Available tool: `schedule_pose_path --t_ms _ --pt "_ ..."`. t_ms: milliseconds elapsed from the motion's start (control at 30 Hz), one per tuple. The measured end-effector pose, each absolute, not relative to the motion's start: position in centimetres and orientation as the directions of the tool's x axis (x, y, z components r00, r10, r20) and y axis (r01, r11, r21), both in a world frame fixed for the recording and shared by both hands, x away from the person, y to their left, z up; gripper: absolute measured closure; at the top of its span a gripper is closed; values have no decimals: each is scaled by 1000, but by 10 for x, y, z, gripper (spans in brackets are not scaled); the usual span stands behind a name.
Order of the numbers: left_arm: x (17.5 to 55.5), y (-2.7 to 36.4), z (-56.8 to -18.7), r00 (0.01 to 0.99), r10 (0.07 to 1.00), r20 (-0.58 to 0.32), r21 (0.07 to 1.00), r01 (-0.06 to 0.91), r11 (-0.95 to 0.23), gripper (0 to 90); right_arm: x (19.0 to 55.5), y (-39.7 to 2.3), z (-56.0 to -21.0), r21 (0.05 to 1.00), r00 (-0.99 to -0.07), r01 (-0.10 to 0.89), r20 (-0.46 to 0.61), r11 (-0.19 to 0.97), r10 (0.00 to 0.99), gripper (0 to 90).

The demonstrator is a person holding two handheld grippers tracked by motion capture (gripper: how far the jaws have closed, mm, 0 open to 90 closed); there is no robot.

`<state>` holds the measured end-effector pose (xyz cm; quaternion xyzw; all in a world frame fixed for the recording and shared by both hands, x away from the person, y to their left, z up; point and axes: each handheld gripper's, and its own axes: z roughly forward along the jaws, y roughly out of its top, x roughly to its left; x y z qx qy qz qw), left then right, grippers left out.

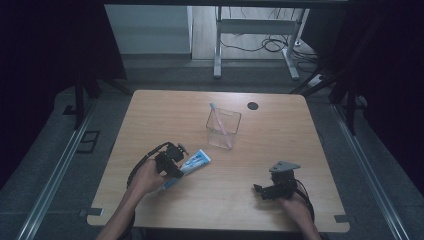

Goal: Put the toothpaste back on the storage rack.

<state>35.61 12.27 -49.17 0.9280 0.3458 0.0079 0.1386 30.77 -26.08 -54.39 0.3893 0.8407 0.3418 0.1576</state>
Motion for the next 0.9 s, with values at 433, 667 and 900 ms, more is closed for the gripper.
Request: schedule_pose_path --t_ms 433,667,900 --pt "353 125 -486 762 640 -95 328 631 -703 735 308 -261 -544 697 -647 547 1 463 762 0" --pt "351 127 -473 764 638 -100 389 620 -682 736 308 -261 -544 697 -648 547 1 464 762 0" --pt "348 130 -460 770 628 -110 455 601 -657 736 308 -261 -544 698 -650 544 0 466 760 0"
